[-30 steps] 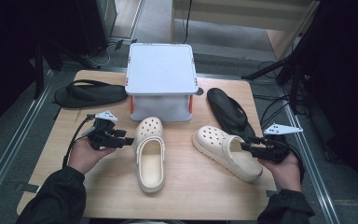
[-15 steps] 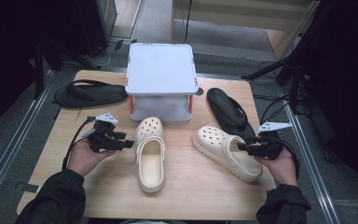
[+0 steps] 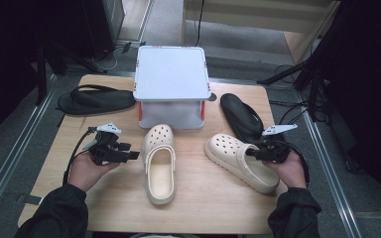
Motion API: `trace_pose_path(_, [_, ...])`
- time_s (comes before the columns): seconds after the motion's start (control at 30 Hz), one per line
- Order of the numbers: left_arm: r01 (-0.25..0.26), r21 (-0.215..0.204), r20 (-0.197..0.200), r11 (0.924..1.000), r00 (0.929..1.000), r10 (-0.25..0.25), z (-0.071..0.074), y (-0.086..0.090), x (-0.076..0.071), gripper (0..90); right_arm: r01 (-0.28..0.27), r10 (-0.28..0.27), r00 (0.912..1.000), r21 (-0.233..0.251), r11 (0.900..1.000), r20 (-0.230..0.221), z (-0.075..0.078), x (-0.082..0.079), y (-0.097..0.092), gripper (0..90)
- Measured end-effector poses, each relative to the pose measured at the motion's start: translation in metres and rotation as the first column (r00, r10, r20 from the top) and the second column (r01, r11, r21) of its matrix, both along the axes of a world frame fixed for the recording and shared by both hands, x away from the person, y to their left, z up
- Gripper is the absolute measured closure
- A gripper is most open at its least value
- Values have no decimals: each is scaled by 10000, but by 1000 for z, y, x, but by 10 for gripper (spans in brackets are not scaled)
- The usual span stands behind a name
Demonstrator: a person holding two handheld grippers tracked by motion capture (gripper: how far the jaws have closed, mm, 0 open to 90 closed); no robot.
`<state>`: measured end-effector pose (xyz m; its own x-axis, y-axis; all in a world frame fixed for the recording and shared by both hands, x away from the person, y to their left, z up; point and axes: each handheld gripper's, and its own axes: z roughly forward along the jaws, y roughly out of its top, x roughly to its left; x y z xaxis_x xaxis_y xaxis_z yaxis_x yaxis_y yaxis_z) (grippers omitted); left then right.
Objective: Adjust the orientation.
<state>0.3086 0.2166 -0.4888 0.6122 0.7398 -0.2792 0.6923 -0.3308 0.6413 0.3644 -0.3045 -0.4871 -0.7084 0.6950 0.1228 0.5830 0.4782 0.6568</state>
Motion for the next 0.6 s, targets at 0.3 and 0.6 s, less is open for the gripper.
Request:
trace_pose_path(0.3, [-330,-103,-88,9994,9994,330,1,9,-6,456,-309,313,9992,149,9994,-241,-2,4,0,644])
trace_pose_path(0.6, [-506,-163,-67,9986,9987,505,1,16,-8,455,-675,675,9977,30,9977,-52,-2,5,-1,677])
